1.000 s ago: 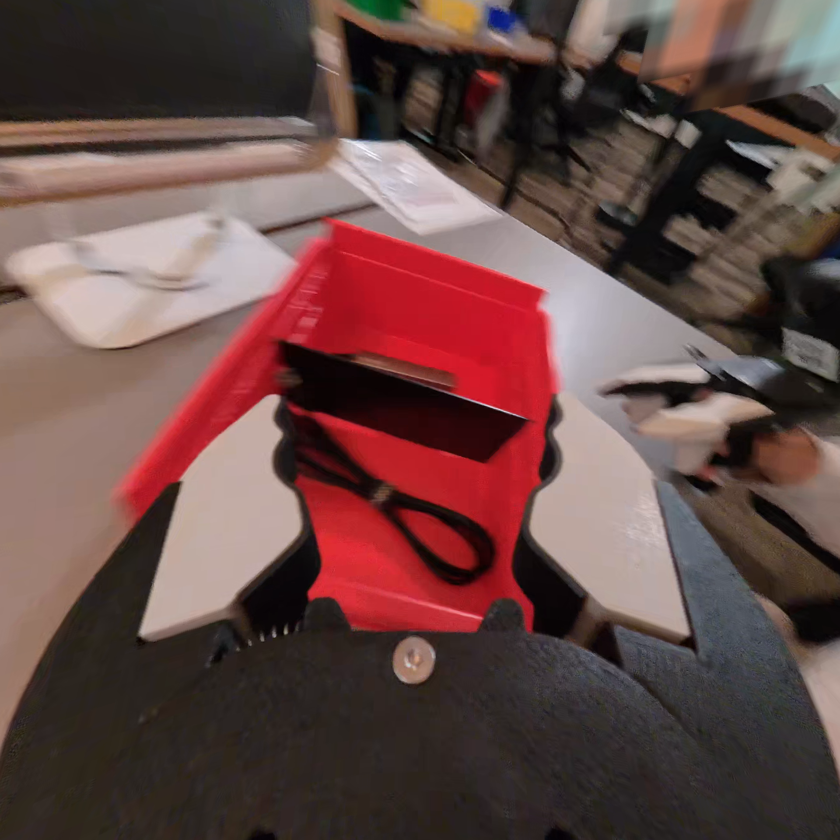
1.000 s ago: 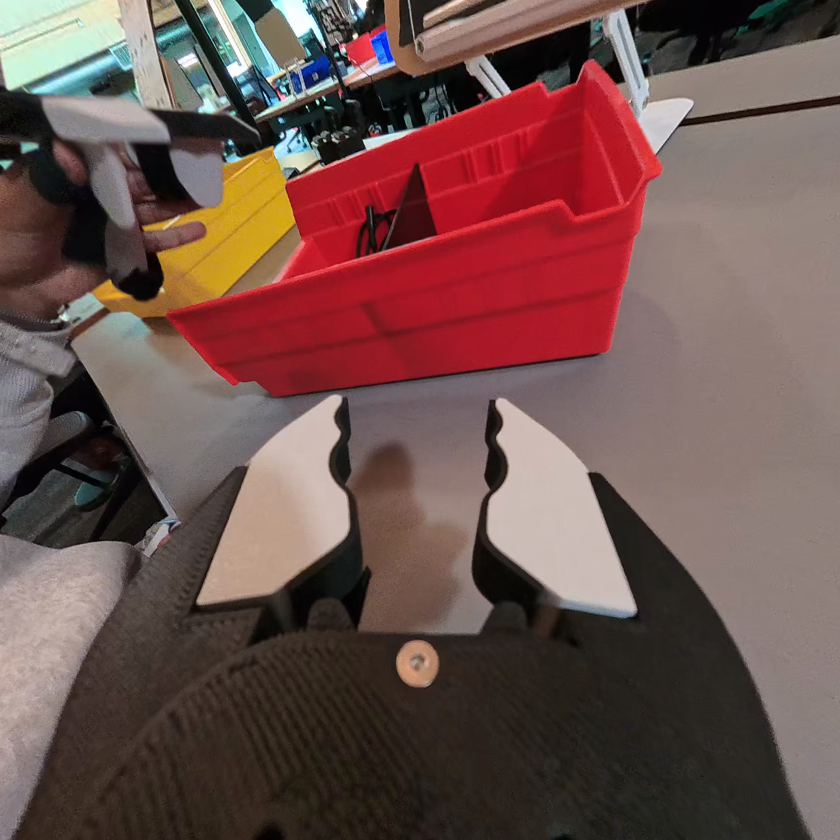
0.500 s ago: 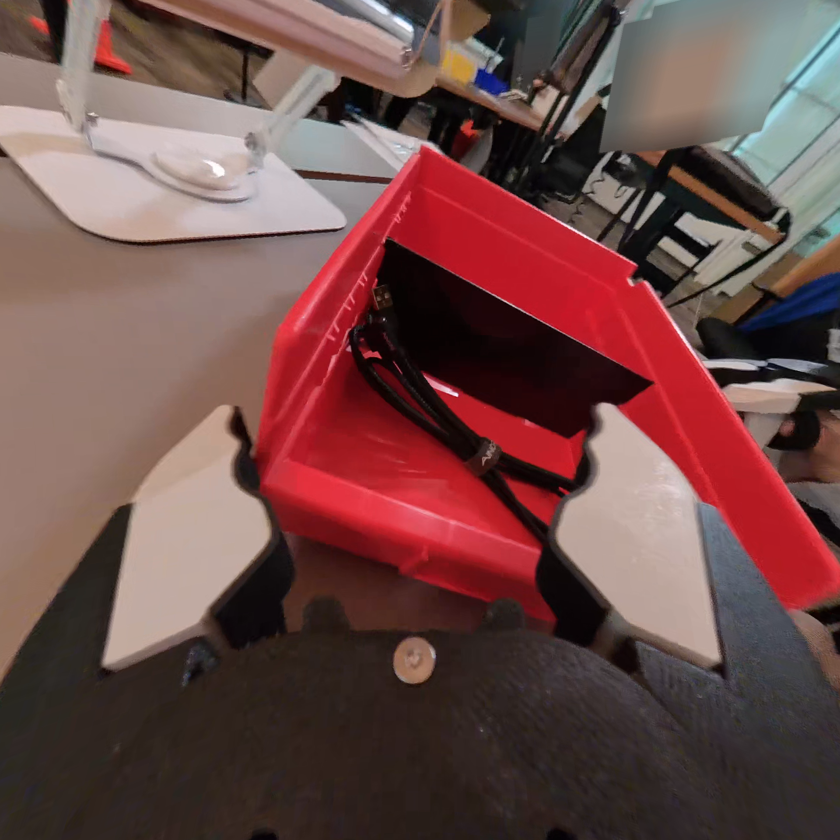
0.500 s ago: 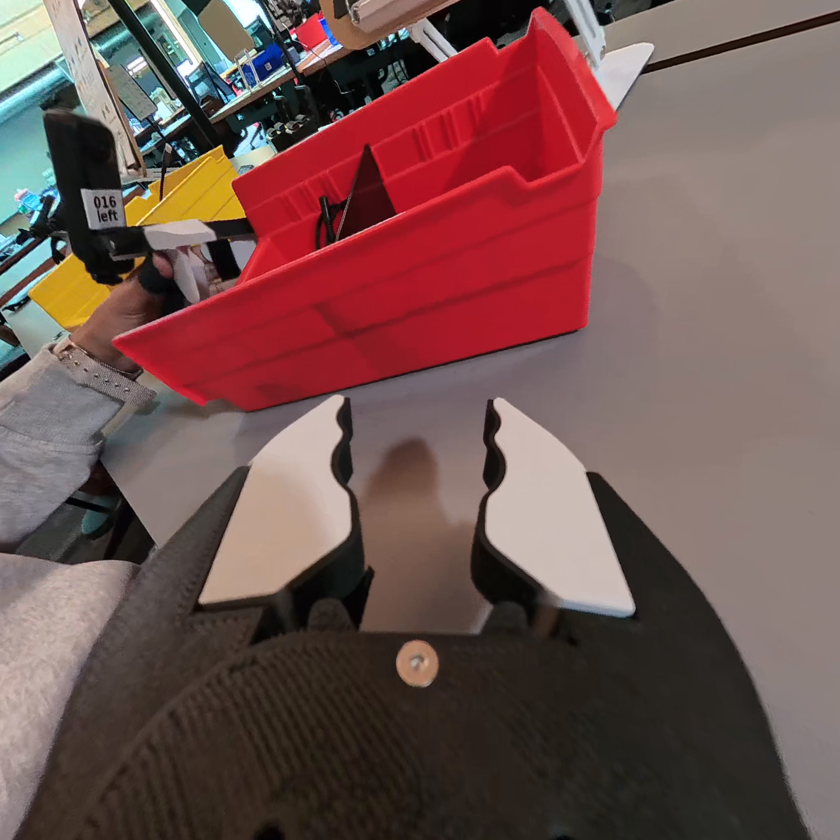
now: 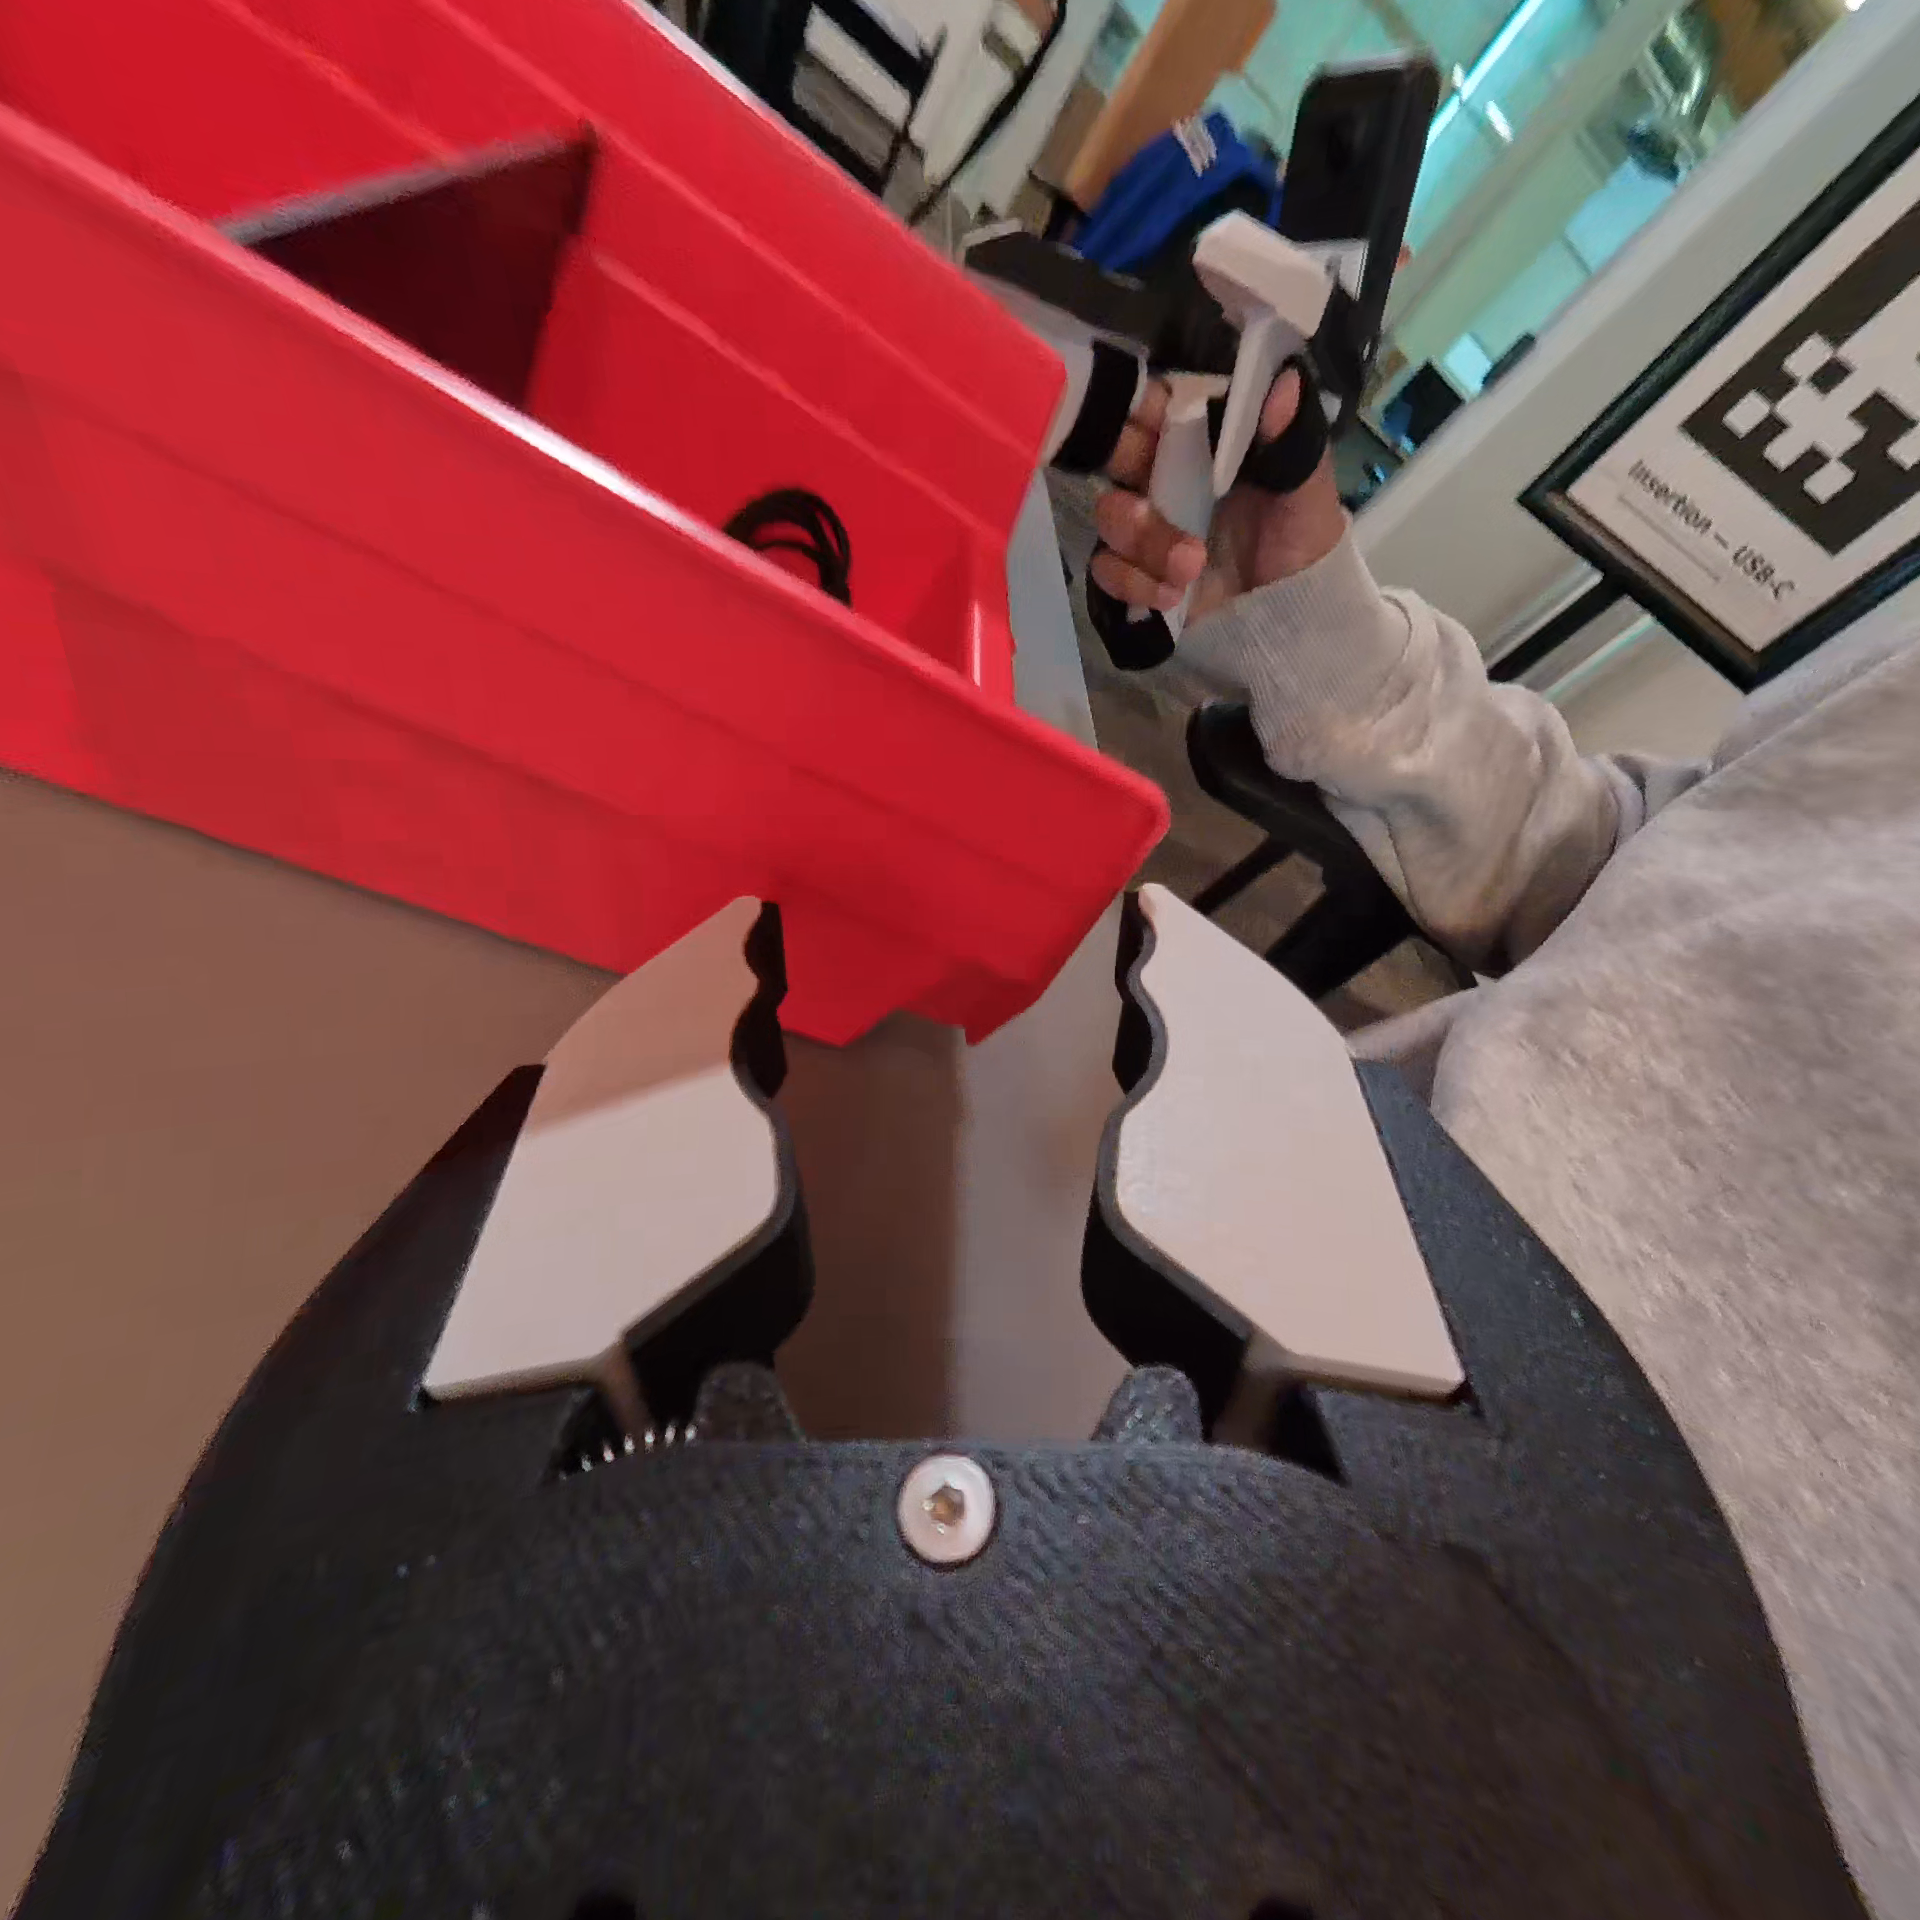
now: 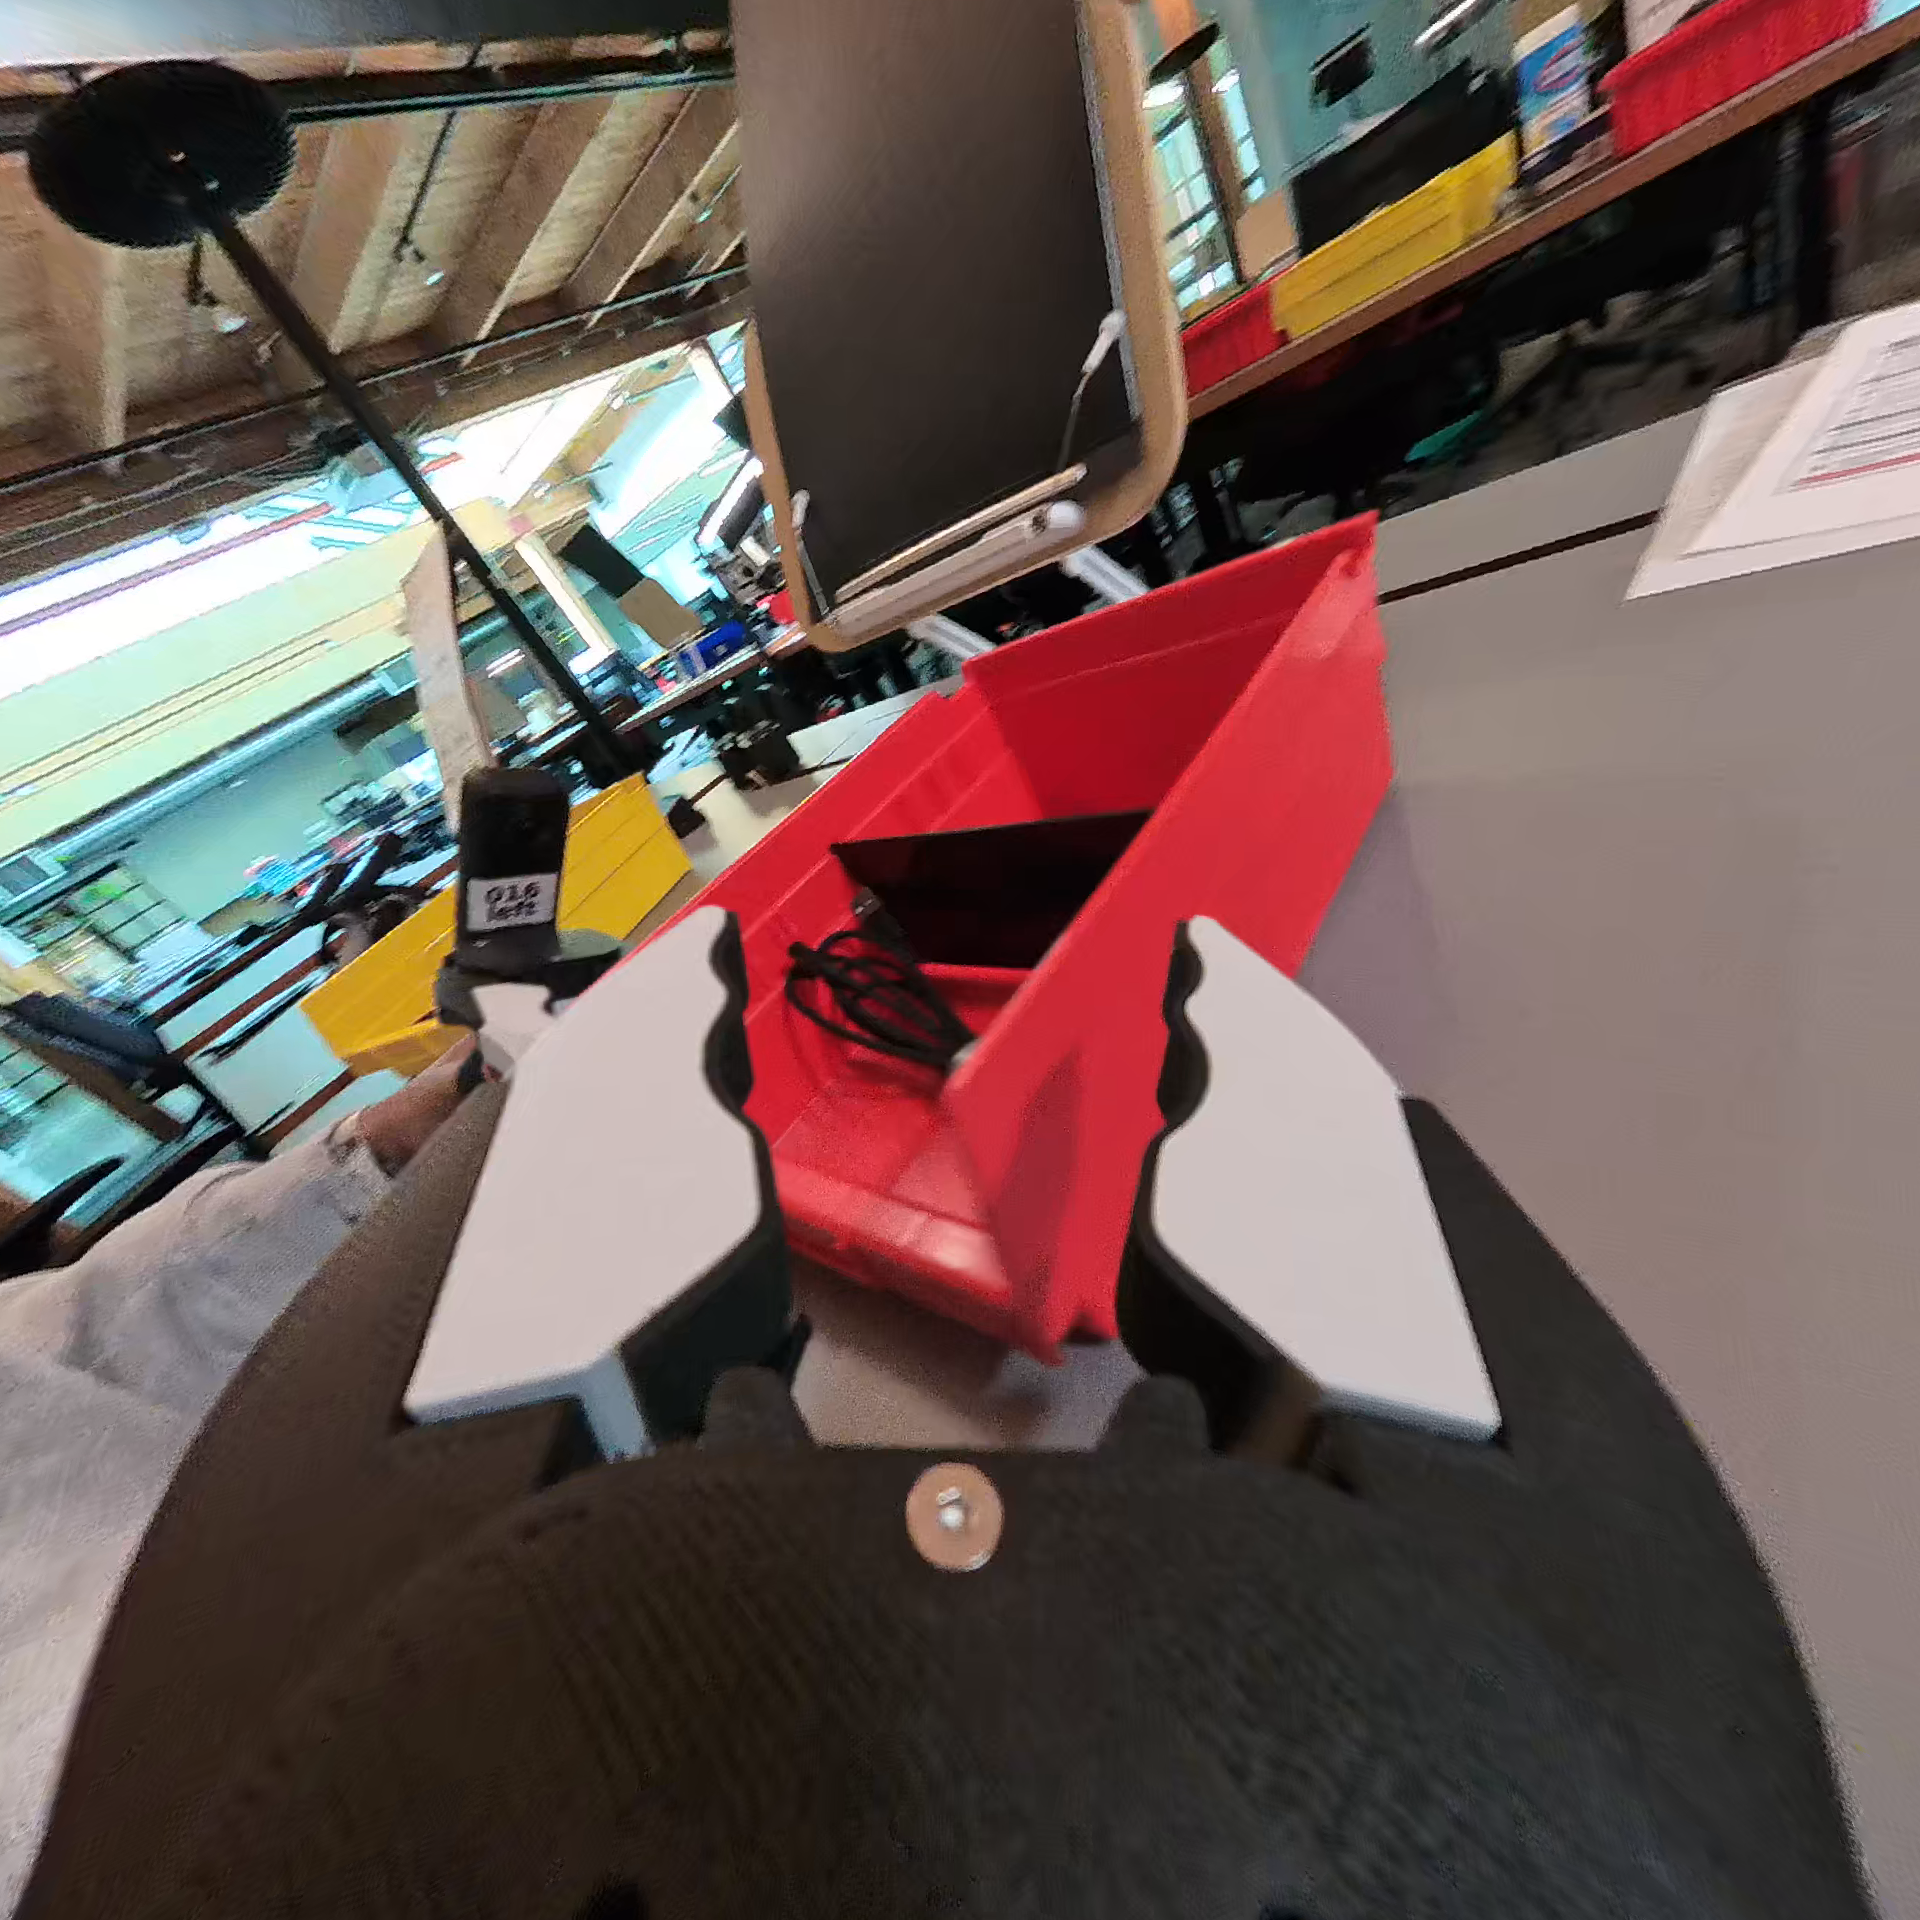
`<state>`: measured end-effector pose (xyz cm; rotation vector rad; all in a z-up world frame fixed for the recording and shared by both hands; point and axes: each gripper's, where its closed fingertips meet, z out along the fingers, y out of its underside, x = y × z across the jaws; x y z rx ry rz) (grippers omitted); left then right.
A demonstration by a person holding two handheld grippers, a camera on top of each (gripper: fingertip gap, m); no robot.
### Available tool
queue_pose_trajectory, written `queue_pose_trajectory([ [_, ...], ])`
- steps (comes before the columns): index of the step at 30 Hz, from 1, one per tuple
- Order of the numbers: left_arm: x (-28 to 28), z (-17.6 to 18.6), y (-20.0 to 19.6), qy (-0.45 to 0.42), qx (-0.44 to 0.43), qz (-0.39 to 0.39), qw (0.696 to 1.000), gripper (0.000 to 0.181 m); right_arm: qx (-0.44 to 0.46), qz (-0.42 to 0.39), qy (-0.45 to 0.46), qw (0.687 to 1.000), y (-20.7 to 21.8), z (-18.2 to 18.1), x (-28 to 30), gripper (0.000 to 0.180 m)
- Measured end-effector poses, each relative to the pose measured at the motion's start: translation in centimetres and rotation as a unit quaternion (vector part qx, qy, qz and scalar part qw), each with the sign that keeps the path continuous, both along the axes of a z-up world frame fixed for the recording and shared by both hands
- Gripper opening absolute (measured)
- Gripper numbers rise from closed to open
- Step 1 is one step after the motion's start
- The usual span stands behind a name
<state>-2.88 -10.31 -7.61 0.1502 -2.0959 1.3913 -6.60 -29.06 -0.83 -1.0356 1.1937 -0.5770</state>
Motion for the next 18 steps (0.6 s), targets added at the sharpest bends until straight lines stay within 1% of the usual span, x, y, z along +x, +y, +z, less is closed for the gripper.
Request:
queue_pose_trajectory([
  [2,-0.8,-0.9,-0.4,0.000,0.033,-0.014,0.999,0.065,-0.011,0.028,0.021,0.999,1.7,-1.1,0.6,0.084],
  [4,-0.9,-1.6,-0.6,-0.004,0.056,-0.013,0.998,0.068,-0.046,0.019,0.035,0.998,2.6,-2.4,1.6,0.097],
  [5,-0.9,-1.5,-0.7,-0.005,0.054,-0.010,0.998,0.069,-0.063,0.005,0.040,0.997,2.5,-2.8,2.1,0.096],
  [6,-0.8,-1.5,-0.7,-0.004,0.054,-0.006,0.999,0.070,-0.080,-0.009,0.056,0.995,2.2,-3.4,2.4,0.085],
  [9,-0.7,-1.5,-0.8,0.013,0.055,-0.001,0.998,0.072,-0.099,-0.050,0.114,0.987,-0.1,-5.5,3.2,0.035],
  [10,-0.7,-1.5,-0.8,0.018,0.054,0.001,0.998,0.073,-0.096,-0.045,0.119,0.987,-0.6,-5.6,3.3,0.026],
  [12,-0.4,-1.4,-0.9,0.028,0.051,0.015,0.998,0.072,-0.097,-0.047,0.122,0.987,-1.7,-5.7,3.5,0.022],
  [16,0.1,-0.9,-0.8,0.065,0.033,0.038,0.997,0.068,-0.149,-0.097,0.135,0.975,-4.9,-5.5,3.7,0.005],
  [18,0.5,-0.6,-0.7,0.083,0.020,0.053,0.995,0.064,-0.155,-0.119,0.135,0.971,-6.6,-5.3,3.8,0.008],
])
